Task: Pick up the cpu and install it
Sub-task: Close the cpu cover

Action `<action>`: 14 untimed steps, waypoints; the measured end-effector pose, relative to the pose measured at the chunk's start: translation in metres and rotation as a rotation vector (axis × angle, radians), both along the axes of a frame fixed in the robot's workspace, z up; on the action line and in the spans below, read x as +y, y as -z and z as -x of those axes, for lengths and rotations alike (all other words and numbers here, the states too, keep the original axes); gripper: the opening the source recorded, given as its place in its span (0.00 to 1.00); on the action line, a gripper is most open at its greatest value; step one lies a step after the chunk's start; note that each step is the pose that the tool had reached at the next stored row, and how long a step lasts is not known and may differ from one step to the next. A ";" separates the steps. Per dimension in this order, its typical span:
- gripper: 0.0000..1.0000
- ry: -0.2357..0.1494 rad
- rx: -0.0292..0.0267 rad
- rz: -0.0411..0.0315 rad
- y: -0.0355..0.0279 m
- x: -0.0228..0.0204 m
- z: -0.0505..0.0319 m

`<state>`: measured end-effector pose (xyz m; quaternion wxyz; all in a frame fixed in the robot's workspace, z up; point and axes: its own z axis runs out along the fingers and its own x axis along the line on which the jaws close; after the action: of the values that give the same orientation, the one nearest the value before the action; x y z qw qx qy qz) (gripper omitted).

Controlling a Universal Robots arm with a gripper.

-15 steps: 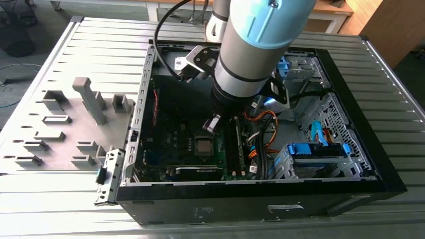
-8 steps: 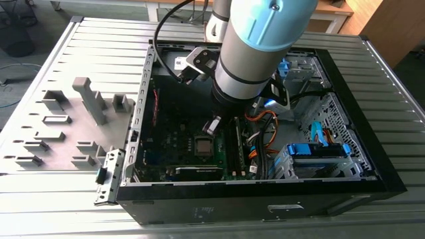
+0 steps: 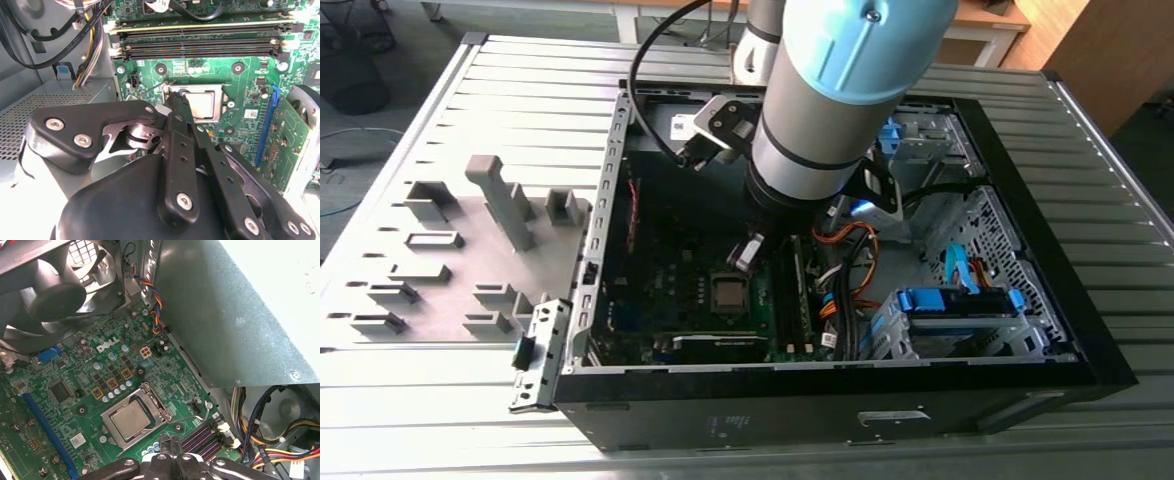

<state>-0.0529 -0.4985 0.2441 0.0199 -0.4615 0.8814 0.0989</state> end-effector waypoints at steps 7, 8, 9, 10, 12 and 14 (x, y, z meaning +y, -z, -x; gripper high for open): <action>0.11 0.000 0.0000 0.0000 0.0003 0.0014 0.0000; 0.11 0.000 -0.0001 -0.0001 0.0004 0.0020 0.0000; 0.11 0.000 0.0000 0.0001 0.0004 0.0025 0.0000; 0.11 0.000 -0.0001 -0.0001 0.0006 0.0029 0.0000; 0.11 0.000 0.0000 0.0001 0.0006 0.0029 0.0000; 0.11 0.000 0.0004 -0.0002 0.0010 0.0031 0.0000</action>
<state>-0.0529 -0.4954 0.2431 0.0198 -0.4617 0.8813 0.0991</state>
